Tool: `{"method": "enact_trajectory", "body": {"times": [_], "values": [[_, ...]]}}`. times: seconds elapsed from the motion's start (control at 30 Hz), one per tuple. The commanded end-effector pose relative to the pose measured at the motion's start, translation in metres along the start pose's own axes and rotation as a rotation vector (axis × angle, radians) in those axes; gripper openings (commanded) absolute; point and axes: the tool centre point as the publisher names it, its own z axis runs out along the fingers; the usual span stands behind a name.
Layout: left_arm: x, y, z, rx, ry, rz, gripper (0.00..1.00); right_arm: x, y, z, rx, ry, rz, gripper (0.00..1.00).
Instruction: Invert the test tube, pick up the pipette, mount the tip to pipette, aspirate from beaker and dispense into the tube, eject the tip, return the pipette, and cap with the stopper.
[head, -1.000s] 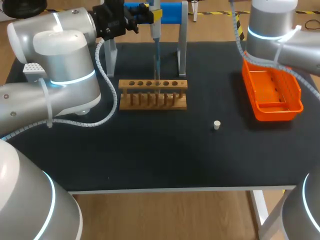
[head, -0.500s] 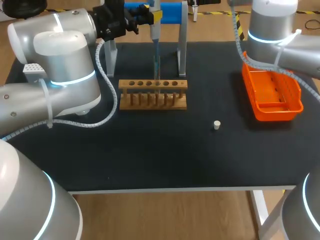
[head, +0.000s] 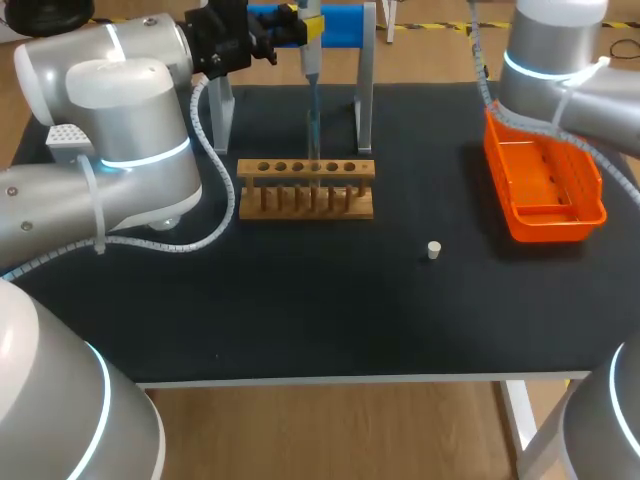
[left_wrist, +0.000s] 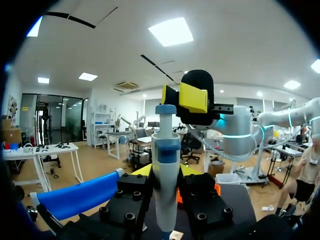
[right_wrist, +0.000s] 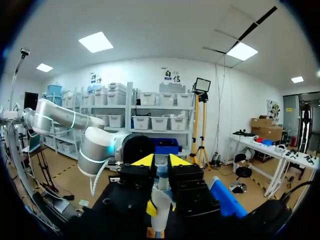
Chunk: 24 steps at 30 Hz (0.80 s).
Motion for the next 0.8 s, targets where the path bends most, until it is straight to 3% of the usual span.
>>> {"method": "enact_trajectory", "body": {"times": [0.03,0.33,0.8], "values": [[0.000,0.000,0.000,0.001,-0.001,0.000,0.00,0.012,0.000,-0.027,0.002,-0.010,-0.007,1.00],[0.000,0.000,0.000,0.001,-0.001,0.000,0.00,0.025,-0.017,-0.065,0.039,-0.021,-0.038,1.00],[0.000,0.000,0.000,0.001,-0.001,0.000,0.00,0.032,-0.105,-0.100,0.140,-0.018,-0.121,1.00]]}}
